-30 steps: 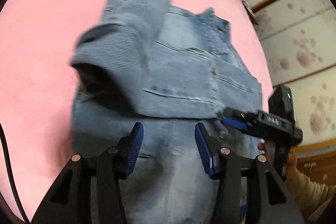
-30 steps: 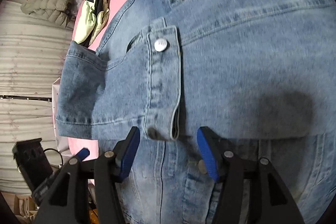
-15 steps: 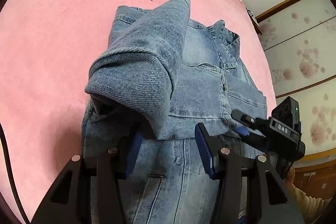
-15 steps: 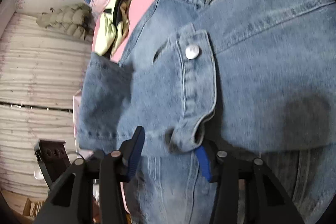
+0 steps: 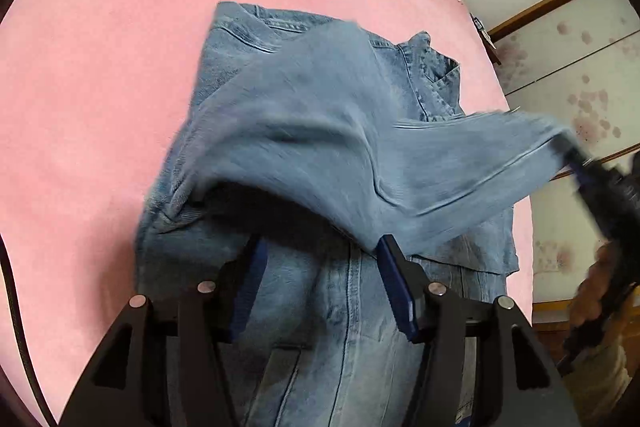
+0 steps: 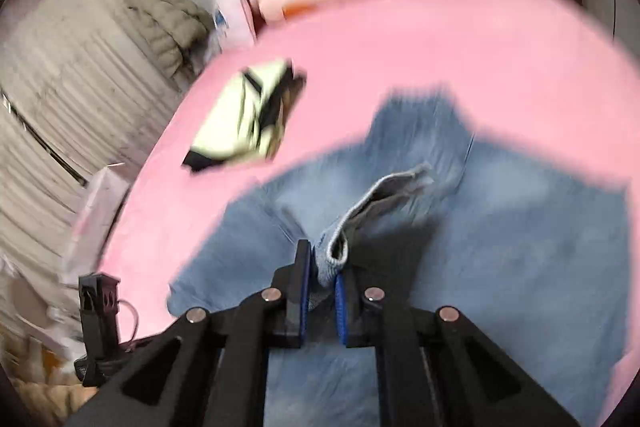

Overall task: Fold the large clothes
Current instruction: 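Lay the cuff onto the jacket front with the right tool and open it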

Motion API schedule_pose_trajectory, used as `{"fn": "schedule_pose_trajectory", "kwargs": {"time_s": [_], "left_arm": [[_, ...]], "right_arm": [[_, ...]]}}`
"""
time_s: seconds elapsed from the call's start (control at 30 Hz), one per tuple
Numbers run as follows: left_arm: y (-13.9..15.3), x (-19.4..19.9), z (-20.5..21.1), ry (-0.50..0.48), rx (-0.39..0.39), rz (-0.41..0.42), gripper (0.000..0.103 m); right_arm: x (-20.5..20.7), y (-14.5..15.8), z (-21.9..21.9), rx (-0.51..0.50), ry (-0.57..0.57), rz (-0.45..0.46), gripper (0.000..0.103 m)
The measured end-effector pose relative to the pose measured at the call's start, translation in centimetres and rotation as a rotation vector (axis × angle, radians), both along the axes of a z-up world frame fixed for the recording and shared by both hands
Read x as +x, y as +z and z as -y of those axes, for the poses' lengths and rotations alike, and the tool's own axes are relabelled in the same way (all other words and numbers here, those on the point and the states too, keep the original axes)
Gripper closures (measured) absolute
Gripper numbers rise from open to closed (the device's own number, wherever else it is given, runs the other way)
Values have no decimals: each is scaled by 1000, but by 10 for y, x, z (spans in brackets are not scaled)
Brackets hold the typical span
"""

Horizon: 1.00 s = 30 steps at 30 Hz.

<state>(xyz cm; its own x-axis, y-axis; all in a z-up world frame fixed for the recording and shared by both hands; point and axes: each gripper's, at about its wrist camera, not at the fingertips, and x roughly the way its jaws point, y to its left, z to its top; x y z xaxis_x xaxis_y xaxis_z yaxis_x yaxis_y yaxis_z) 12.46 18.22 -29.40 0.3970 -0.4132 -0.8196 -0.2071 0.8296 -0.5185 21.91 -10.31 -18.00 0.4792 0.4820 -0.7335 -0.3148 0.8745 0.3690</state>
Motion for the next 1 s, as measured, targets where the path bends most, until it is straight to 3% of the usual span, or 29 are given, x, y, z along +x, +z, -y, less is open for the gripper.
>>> {"fn": "schedule_pose_trajectory", "kwargs": {"time_s": [0.1,0.2,0.37,0.5,0.6,0.7,0.77,0.93,1.0], "left_arm": [[-7,2,10,3,12,-11,47],[-17,2,13,25,35,-36,47],[-24,1,6,56,60,-69,47],[-20,-3,4,15,78,-90,47],[-9,-10,9,-59,87,-94,47],[7,-15,14,-116,81,-61,47],[21,-11,18,-129,89,-24,47],[38,15,17,-63,141,66,40],[33,28,16,-30,169,59,40]], "right_arm": [[0,25,6,-127,-9,152,94],[8,18,17,-212,-53,164,94],[18,-41,49,-338,-146,21,94],[4,-101,71,-398,-166,-193,91],[-3,-129,88,-315,-202,-358,84],[-8,-132,113,-131,-278,-427,81],[-10,-131,122,-62,-311,-439,77],[-9,-143,135,-32,-355,-492,77],[-10,-143,135,-28,-364,-486,77]]}}
